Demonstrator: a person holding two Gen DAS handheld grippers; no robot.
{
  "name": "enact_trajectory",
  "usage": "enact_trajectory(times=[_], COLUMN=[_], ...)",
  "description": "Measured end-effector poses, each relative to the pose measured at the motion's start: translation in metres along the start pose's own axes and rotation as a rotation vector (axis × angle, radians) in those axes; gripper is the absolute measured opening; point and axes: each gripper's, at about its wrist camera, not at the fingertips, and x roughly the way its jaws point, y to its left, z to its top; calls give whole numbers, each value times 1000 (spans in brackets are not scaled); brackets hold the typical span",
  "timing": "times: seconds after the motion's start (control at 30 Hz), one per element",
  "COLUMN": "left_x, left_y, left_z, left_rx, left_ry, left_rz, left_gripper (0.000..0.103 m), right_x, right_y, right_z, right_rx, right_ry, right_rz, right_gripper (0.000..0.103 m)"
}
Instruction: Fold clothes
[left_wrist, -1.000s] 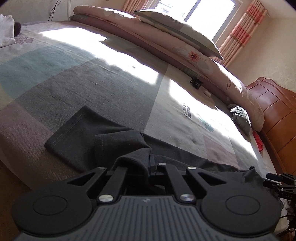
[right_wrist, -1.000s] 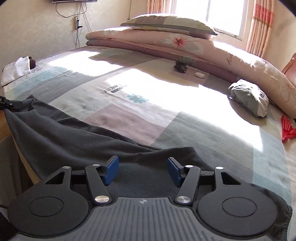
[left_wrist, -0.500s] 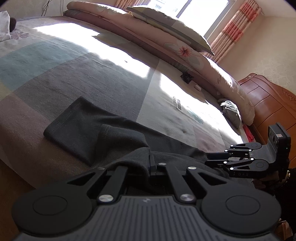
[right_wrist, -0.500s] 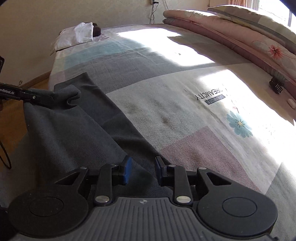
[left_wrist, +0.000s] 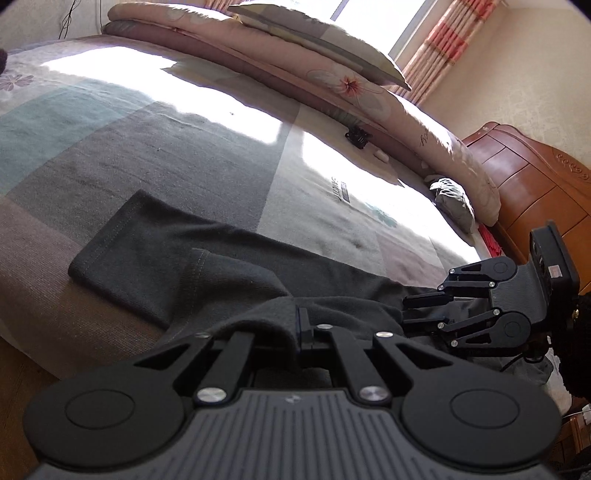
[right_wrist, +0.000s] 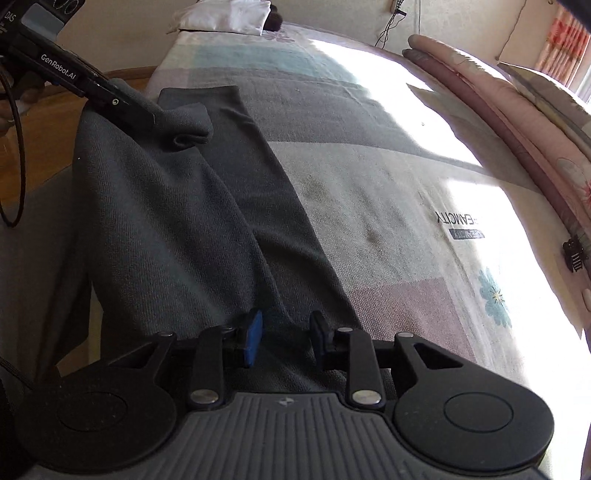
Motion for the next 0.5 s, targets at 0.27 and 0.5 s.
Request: enact_trajectory(times=[0.27, 0.5], left_x=[-9, -21], left_y=[-5, -19], left_z=[9, 33], left_rx=[17, 124], left_ry=[-50, -163], left_rz=[-13, -22], left_gripper=[2, 2], right_x=[-12, -40], right_y=[-18, -24], right_z=[0, 10], right_rx=[137, 141], right_ry=[-2, -107], right_rz=[56, -84], right_gripper=[5, 5])
